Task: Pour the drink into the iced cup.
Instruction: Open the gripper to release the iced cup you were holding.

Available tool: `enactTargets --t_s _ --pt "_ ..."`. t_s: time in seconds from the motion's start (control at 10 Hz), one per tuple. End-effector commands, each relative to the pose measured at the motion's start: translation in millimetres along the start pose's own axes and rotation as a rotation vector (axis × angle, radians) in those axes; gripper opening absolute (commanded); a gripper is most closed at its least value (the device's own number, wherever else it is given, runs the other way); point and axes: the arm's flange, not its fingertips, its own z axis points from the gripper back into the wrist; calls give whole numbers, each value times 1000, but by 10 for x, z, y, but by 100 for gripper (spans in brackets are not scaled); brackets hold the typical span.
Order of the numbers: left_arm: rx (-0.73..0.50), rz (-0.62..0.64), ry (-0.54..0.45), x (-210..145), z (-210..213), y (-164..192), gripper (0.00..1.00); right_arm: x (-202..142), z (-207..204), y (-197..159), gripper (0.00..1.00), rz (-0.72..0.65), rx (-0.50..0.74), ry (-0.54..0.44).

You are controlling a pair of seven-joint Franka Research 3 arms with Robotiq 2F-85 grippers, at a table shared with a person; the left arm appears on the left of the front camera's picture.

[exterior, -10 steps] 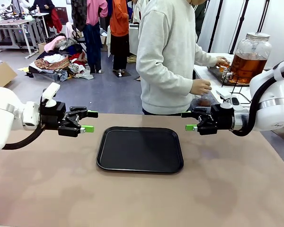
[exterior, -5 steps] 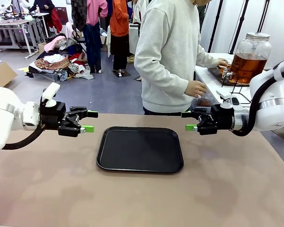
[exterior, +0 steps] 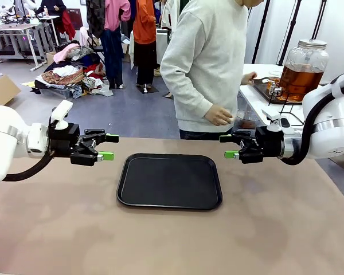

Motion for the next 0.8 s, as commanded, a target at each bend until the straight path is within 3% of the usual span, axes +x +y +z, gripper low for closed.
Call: enactTargets --t_s 0.0,0.7 --pt "4 -10 -4 15 4 -19 100 18 -2 -8 100 -2 -2 5" --pt "4 -10 -4 15 4 -19 100 18 -2 -8 100 -2 -2 5"
